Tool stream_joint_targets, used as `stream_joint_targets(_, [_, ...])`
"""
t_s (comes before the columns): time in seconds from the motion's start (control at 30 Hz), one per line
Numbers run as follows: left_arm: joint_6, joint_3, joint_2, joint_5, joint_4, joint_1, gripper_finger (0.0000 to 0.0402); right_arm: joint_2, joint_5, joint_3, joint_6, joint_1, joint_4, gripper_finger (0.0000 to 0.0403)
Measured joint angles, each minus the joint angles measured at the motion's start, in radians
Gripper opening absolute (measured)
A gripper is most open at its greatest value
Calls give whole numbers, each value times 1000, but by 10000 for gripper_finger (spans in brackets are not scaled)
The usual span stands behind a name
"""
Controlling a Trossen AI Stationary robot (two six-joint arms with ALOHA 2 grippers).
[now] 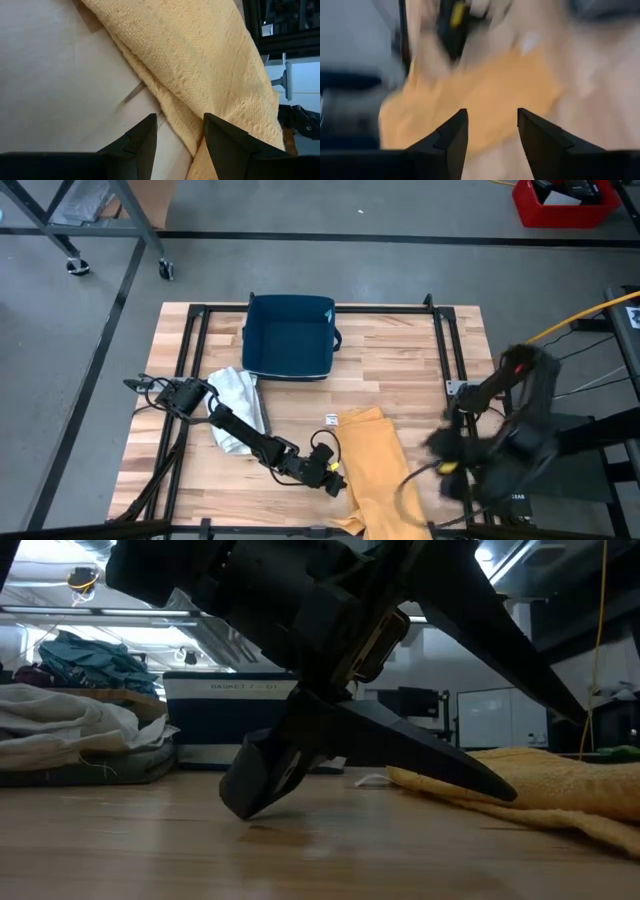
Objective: Fold towel
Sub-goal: Fold the yellow towel
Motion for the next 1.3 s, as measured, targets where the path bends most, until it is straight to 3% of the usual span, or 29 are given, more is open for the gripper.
stream_joint_targets(0.1, [-1, 0, 0, 0, 0, 0, 153, -135, 253, -71, 79, 67, -34, 175])
stream_joint_targets(0.2, [-18, 0, 0, 3, 0, 0, 153, -285, 374, -256, 244, 139, -26, 175])
stream_joint_targets(0.37, [-37, 0, 0, 6, 0, 10, 153, -507, 340, -705, 533, 211, 180, 175])
stream_joint_targets(0.57, [-85, 0, 0, 5, 1, 12, 153, -675, 246, -1098, 628, 214, 733, 175])
stream_joint_targets(0.8, [-239, 0, 0, 5, -9, 12, 153, -639, 235, -1322, 688, 213, 1202, 175])
stream_joint_targets(0.9, [-281, 0, 0, 4, -23, 12, 153, -586, 205, -1349, 811, 213, 1234, 175])
stream_joint_targets(1.1, [-329, 0, 0, 3, -23, 9, 153, -474, 24, -1352, 1033, 213, 1256, 175])
stream_joint_targets(1.3, [-341, 2, 7, 3, -19, 6, 153, -399, 27, -1349, 1025, 213, 1376, 175])
